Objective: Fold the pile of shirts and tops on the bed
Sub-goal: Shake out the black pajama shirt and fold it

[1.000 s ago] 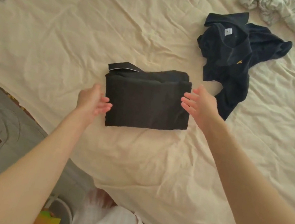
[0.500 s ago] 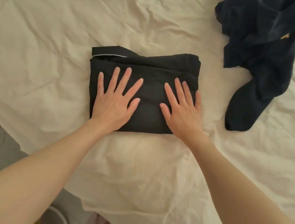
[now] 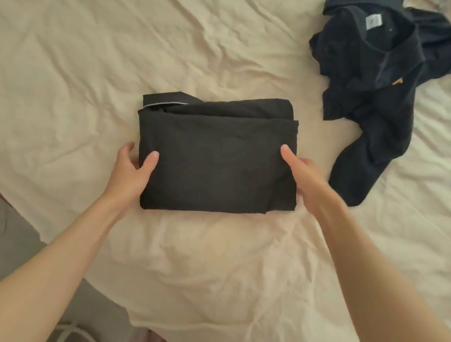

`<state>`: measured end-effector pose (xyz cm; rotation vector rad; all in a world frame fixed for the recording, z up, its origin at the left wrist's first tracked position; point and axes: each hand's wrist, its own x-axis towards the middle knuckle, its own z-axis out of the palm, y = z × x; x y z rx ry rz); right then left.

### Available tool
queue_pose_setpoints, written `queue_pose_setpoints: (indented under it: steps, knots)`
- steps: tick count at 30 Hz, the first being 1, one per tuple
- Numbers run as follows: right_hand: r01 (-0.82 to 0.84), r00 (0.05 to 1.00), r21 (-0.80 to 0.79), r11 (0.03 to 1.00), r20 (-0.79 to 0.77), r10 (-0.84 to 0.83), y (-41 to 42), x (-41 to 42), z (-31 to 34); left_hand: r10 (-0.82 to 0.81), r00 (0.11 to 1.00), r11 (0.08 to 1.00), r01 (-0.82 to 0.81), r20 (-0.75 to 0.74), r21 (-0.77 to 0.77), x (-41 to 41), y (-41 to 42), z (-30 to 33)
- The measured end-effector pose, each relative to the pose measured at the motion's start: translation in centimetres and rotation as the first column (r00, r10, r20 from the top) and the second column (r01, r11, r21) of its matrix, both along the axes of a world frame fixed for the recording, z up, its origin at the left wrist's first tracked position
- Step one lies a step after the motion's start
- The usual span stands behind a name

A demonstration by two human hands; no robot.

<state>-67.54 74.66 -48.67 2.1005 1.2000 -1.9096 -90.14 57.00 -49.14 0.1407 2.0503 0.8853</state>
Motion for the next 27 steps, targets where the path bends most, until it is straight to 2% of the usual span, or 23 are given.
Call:
queue_pose_setpoints:
  steps: [2, 5, 12, 19, 24, 27]
  knots:
    - [0.018, 0.999, -0.051, 0.999, -0.039, -0.02, 0.7, 0.6, -0.2, 0.044, 0.993, 0.998, -0.048, 0.109, 0.032, -0.5, 0.2, -0.1]
    - [0.077, 0.996, -0.013, 0.997, -0.034, -0.078, 0.5, 1.2, -0.1, 0.059, 0.977, 0.995, -0.074, 0.205, 0.07, -0.8, 0.3, 0.9]
    - [0.069, 0.995, 0.025, 0.997, -0.07, -0.067, -2.6, 1.7, 4.3, 0.045, 0.99, 0.994, -0.057, 0.132, 0.092, 0.5, -1.2, 5.4]
    - [0.168, 0.98, -0.075, 0.983, -0.095, -0.174, -9.5, 5.6, 11.9, 0.02, 0.985, 0.995, -0.036, 0.17, 0.092, 3.2, -7.5, 13.2]
    - [0.243, 0.956, -0.054, 0.969, -0.156, -0.248, -14.5, 9.4, 17.2, 0.002, 0.99, 0.991, -0.021, 0.142, 0.134, 5.8, -11.2, 18.2]
    - [0.307, 0.936, -0.001, 0.952, -0.18, -0.303, -17.2, 12.1, 20.5, -0.063, 0.99, 0.984, 0.041, 0.124, 0.174, 8.1, -12.1, 21.1]
